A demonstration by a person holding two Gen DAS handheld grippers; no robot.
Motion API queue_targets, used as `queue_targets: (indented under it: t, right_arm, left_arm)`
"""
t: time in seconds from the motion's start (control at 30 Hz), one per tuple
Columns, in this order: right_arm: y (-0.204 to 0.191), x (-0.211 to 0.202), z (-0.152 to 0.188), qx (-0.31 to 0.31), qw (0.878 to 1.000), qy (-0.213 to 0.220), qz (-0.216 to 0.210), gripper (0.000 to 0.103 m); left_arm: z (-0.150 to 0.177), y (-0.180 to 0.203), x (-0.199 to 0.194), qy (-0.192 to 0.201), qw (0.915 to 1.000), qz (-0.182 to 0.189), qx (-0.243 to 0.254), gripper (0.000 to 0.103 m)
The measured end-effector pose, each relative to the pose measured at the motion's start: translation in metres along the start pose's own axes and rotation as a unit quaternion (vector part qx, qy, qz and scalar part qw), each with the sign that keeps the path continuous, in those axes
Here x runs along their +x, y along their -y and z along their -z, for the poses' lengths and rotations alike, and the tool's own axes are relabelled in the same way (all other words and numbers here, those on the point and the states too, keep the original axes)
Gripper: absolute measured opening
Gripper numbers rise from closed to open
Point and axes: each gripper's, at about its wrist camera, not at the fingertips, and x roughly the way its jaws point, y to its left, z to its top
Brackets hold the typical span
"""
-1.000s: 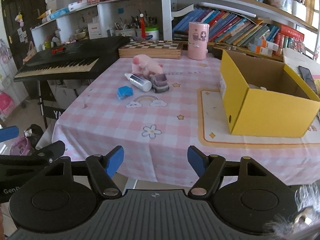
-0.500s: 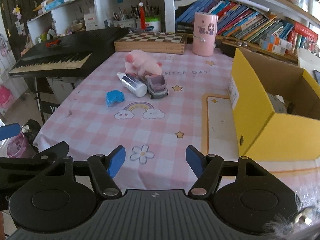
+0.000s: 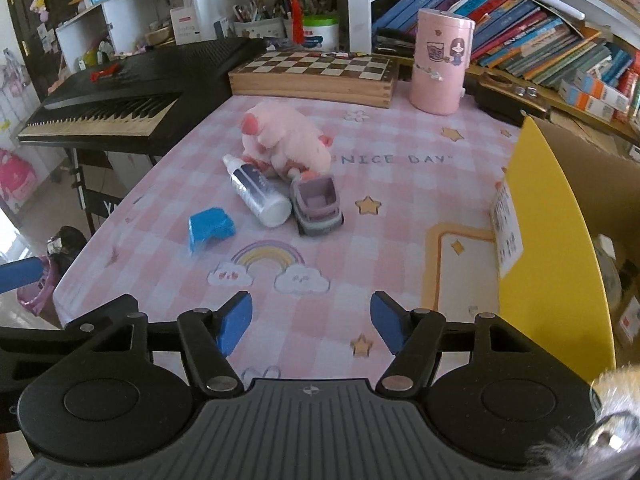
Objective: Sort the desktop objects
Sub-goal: 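Move the left tool to the blue eraser while the right tool reaches the toy car, then close the left tool on the blue eraser while the right tool grips the grey toy car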
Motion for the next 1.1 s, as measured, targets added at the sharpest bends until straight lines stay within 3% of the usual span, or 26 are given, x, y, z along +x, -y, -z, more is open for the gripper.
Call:
queue_targets:
  t: [0.27, 0.43, 0.8, 0.93, 1.1]
  right_arm:
    - [0.01, 0.03, -0.028, -0.01, 1.0, -0.013, -0.002, 0.06]
    - [0.015, 0.053, -0.042, -0.019, 0.999, -0.029, 0.007, 0.051]
    - [0.014, 0.093, -0.06, -0.034, 0.998, -0.057, -0.011, 0.051]
    - [0.013, 0.104, -0.065, -0.039, 0.997, -0.062, -0.013, 0.051]
    - [0.012, 0.115, -0.071, -0.047, 0.997, -0.066, -0.016, 0.051]
  left_arm:
    - [-0.021, 0.007, 0.031, -0.019, 0.9997, 0.012, 0.0, 0.097]
    - [-0.032, 0.014, 0.055, -0.043, 0.9985, 0.033, 0.009, 0.092]
    - [-0.045, 0.027, 0.094, -0.073, 0.9958, 0.037, 0.042, 0.083]
    - [-0.049, 0.033, 0.104, -0.073, 0.9941, 0.043, 0.067, 0.073]
    - [-0.052, 0.034, 0.118, -0.092, 0.9923, 0.052, 0.065, 0.069]
